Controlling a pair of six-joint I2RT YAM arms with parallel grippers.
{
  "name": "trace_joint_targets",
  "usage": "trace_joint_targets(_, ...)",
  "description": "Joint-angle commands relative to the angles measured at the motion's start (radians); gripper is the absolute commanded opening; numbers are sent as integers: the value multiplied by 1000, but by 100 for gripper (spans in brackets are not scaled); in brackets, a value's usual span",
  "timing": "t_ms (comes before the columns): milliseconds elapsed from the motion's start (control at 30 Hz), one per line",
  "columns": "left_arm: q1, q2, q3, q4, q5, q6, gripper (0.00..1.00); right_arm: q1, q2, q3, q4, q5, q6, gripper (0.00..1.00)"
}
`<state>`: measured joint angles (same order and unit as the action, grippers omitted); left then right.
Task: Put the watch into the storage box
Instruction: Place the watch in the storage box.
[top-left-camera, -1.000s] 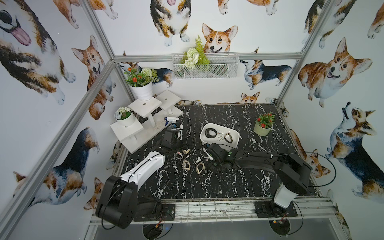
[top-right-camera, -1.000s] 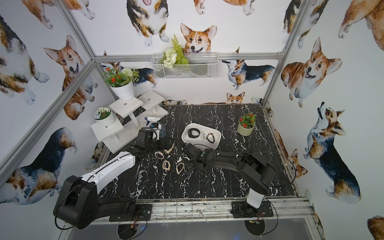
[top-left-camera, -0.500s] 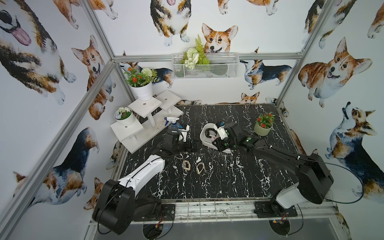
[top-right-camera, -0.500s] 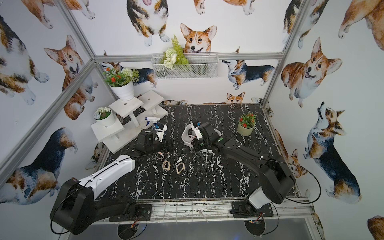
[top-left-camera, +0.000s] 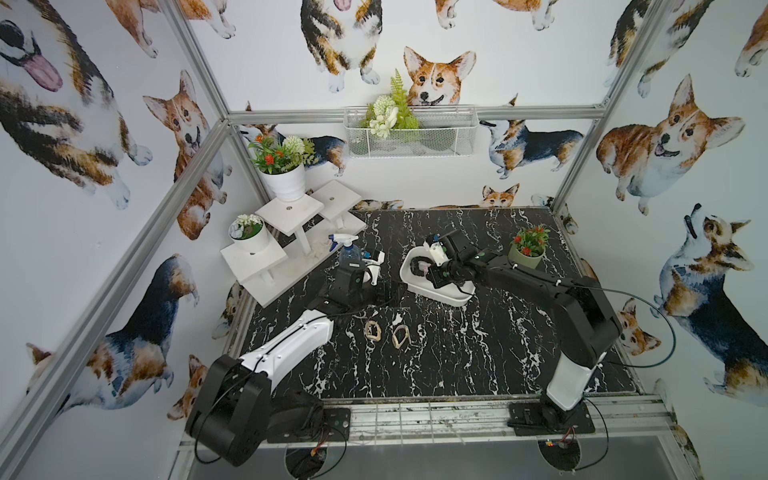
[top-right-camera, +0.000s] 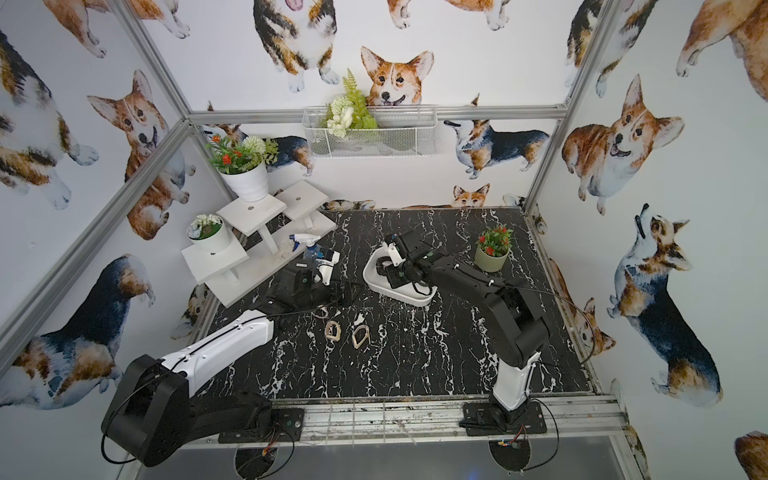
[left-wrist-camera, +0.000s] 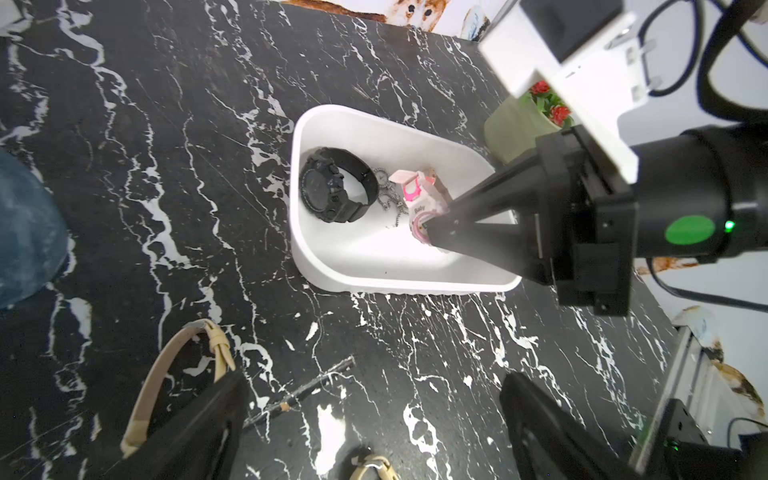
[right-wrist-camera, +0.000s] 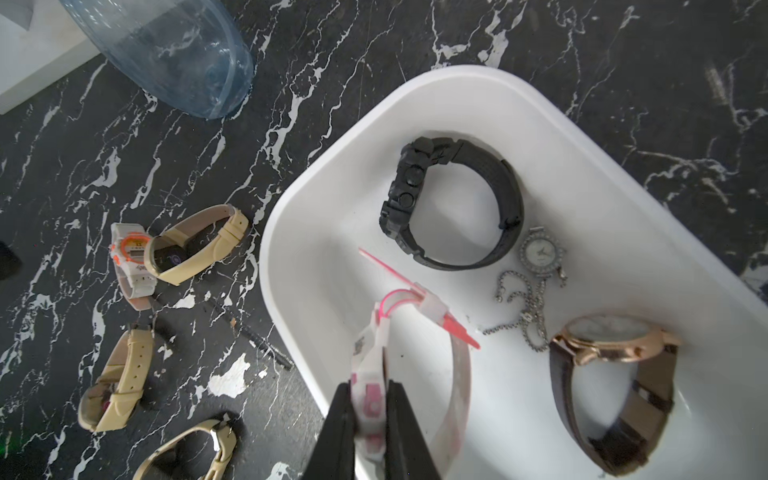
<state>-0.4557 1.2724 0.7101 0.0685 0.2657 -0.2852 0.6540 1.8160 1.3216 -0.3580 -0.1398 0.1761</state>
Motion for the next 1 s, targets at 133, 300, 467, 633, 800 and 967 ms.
trace_joint_targets(133, 2, -10, 1, -9, -80, 5, 100, 11, 109, 105, -51, -27, -100, 0)
trace_joint_targets(300, 2, -10, 1, -12, -87, 11, 100, 22, 171, 148, -70, -44, -132, 0)
trace_joint_targets(467, 2, -12, 5, -16, -96, 18, 100, 34, 228, 184, -87, -49, -148, 0)
trace_joint_targets(633, 2, -11, 3, -18, -98, 18, 100, 34, 271, 218, -102, -43, -153, 1)
trace_joint_targets(800, 2, -12, 7, -21, -97, 21, 100, 35, 296, 241, -114, -29, -159, 8)
trace_joint_targets(967, 2, -15, 7, -24, -106, 18, 100, 35, 296, 242, -118, -17, -161, 22)
